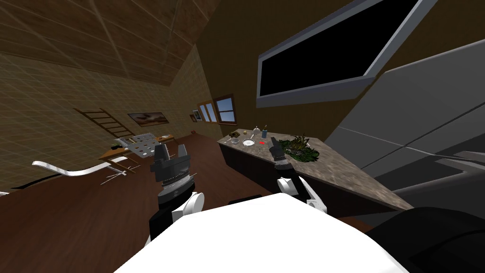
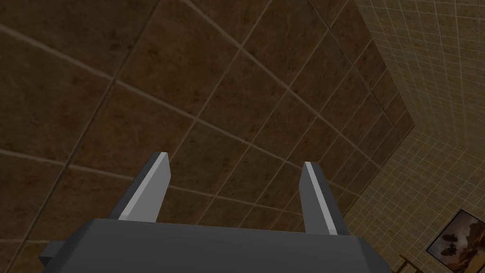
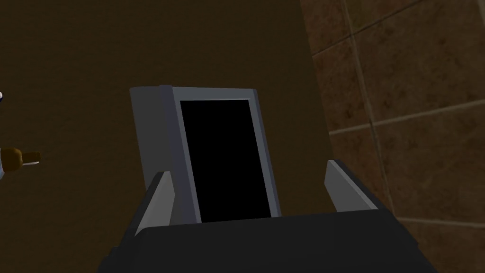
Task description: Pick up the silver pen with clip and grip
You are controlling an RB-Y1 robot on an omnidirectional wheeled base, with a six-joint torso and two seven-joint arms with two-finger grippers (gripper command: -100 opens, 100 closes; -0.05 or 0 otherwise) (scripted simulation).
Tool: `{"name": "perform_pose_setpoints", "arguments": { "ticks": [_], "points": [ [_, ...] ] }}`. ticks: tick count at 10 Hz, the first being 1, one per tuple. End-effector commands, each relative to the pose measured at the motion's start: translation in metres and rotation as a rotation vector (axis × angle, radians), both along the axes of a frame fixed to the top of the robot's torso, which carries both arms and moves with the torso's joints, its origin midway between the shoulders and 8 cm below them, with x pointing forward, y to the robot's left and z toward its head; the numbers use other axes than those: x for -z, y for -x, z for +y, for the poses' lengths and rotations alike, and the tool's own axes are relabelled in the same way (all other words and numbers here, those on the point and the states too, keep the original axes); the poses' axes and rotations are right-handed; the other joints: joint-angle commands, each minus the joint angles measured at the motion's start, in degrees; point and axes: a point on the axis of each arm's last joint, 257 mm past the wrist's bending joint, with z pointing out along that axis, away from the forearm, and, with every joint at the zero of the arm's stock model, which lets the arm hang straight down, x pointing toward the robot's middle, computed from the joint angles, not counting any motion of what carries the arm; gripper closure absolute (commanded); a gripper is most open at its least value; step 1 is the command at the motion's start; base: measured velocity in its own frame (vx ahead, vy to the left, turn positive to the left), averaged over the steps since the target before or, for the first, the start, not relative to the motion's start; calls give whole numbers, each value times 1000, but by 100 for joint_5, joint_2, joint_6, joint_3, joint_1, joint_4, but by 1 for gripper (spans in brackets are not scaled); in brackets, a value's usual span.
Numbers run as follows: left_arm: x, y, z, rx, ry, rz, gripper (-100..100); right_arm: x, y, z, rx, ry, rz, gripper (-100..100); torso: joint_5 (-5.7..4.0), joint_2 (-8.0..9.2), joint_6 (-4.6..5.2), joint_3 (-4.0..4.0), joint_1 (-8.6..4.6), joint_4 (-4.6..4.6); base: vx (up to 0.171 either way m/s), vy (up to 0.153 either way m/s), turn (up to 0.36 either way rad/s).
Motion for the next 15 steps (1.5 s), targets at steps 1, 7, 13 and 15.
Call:
{"name": "perform_pose_setpoints", "arguments": {
  "ticks": [1,7,13,15],
  "points": [
    [0,0,0,0,0,0,0,0,0,2,-3,54,-3,-100,0,0,0,0,0,0,-38,-19,40],
    [0,0,0,0,0,0,0,-1,-3,17,9,395,-44,-100,0,-5,3,-2,3,-1,-38,-12,85],
    [0,0,0,0,0,0,0,6,-5,29,17,703,-97,-100,1,-10,3,-5,5,-2,-22,-2,80],
    [0,0,0,0,0,0,0,10,-6,33,18,811,-118,-100,1,-13,3,-7,6,-2,-11,2,83]
  ]
}}
